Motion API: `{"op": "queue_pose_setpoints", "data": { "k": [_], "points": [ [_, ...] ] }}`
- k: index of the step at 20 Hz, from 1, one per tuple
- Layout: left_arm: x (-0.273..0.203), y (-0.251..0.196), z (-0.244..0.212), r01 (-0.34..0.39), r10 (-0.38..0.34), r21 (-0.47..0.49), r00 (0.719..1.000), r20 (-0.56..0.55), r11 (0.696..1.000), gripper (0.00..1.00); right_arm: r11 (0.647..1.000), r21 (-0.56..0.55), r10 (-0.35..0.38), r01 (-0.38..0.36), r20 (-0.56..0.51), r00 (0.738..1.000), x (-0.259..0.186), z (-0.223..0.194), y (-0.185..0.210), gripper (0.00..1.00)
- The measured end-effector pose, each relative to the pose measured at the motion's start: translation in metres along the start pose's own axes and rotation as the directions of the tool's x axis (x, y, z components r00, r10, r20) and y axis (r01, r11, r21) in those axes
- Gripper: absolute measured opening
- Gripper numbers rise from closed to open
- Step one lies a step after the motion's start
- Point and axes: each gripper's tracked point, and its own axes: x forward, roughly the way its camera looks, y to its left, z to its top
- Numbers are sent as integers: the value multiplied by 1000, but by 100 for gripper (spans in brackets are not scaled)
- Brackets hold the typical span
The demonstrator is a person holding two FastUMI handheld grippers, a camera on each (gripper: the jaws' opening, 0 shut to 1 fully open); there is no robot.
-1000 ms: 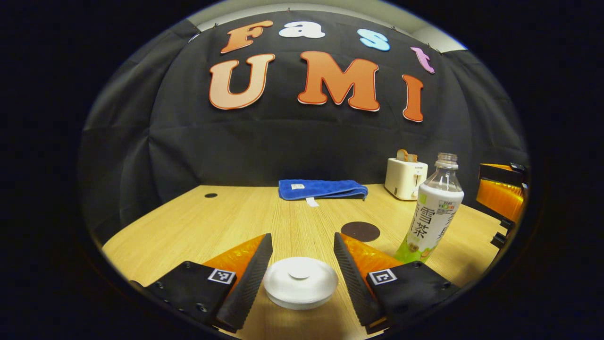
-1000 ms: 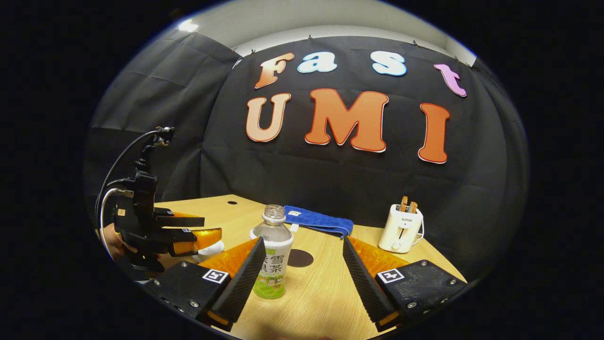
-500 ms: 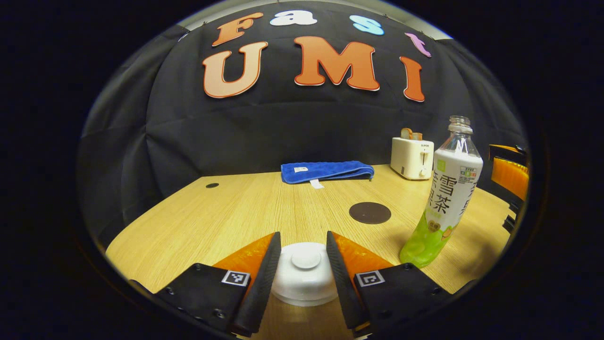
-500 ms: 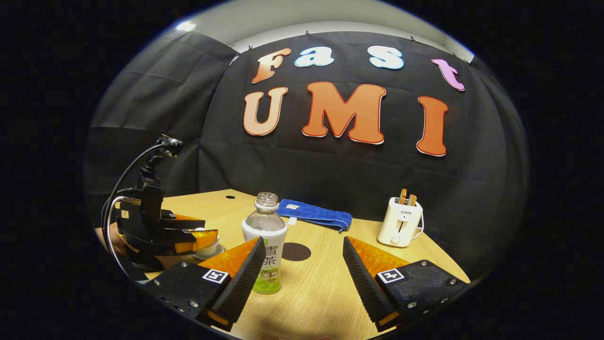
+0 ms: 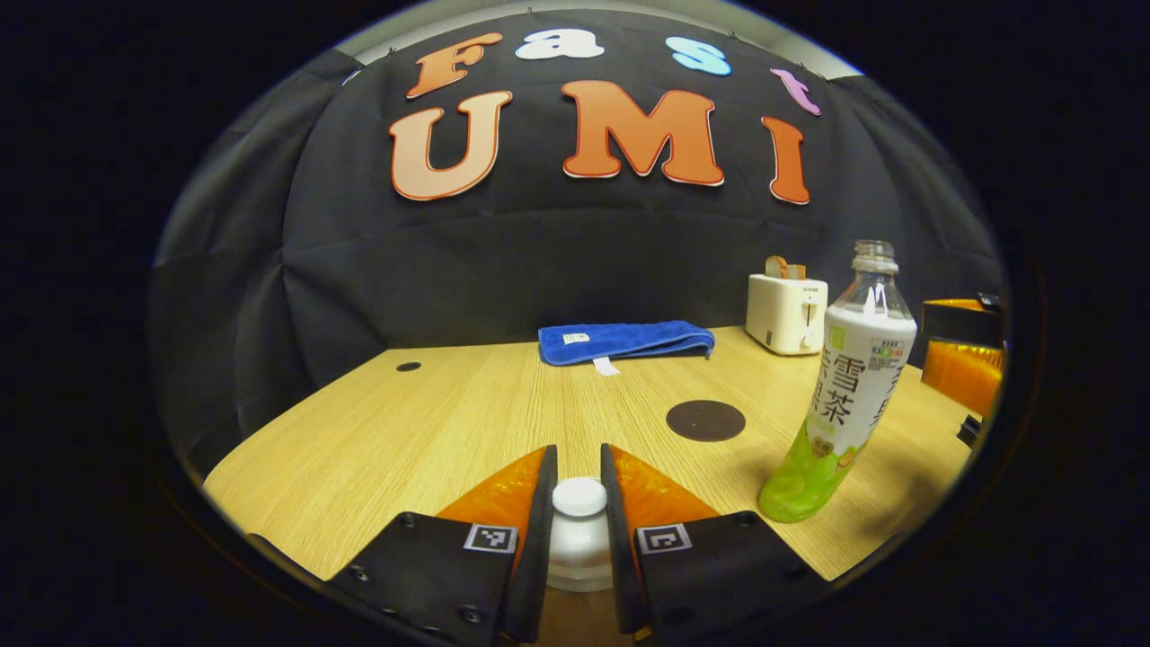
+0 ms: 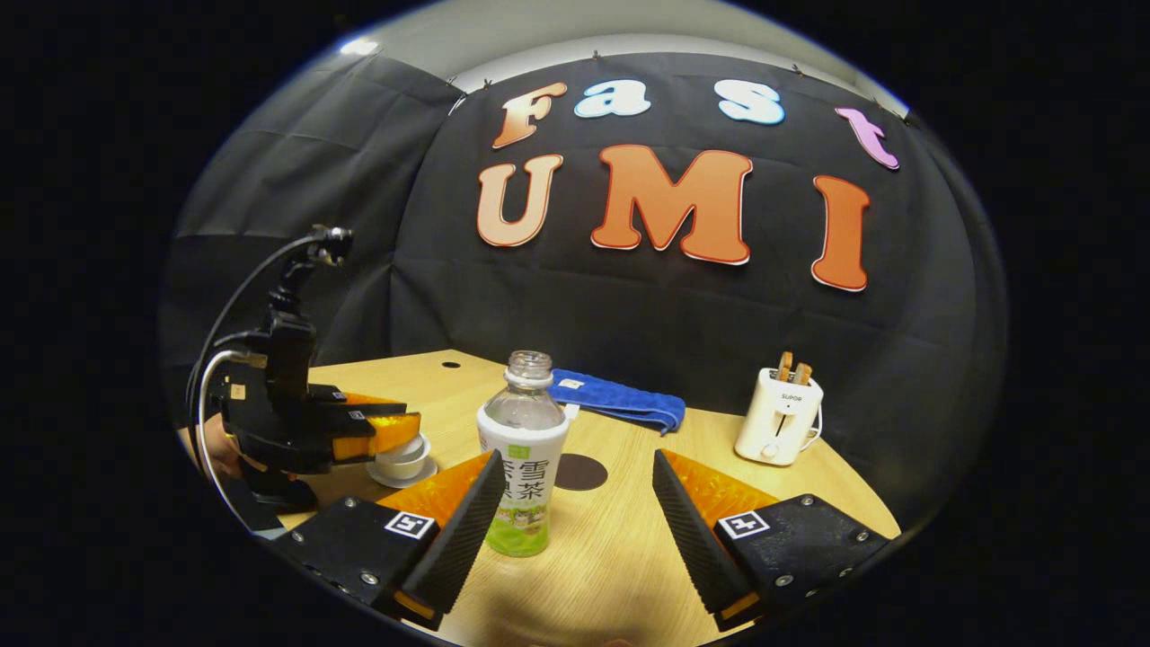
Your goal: Open the teacup lid with one hand, grasp the water bottle and pour water into the teacup with the other hand; after pouring, place the water bottle on the coaster and then close the teacup lid.
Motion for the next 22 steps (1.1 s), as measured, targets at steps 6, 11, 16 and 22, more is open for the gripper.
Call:
{"op": "queue_pose_setpoints", "data": {
  "k": [6,11,16,22],
  "points": [
    [-13,29,23,-63,65,-36,996,61,997,34,998,28,63,-61,-73,995,23,-27,25,98],
    [-25,53,19,-110,112,-29,992,58,993,34,994,81,84,-73,-143,986,45,-56,36,95],
    [-32,65,13,-129,130,-30,990,58,991,34,986,152,102,-76,-170,980,51,-59,43,79],
    [-38,82,7,-150,153,-63,987,49,987,34,995,86,73,-59,-167,983,54,-42,39,60]
  ]
}}
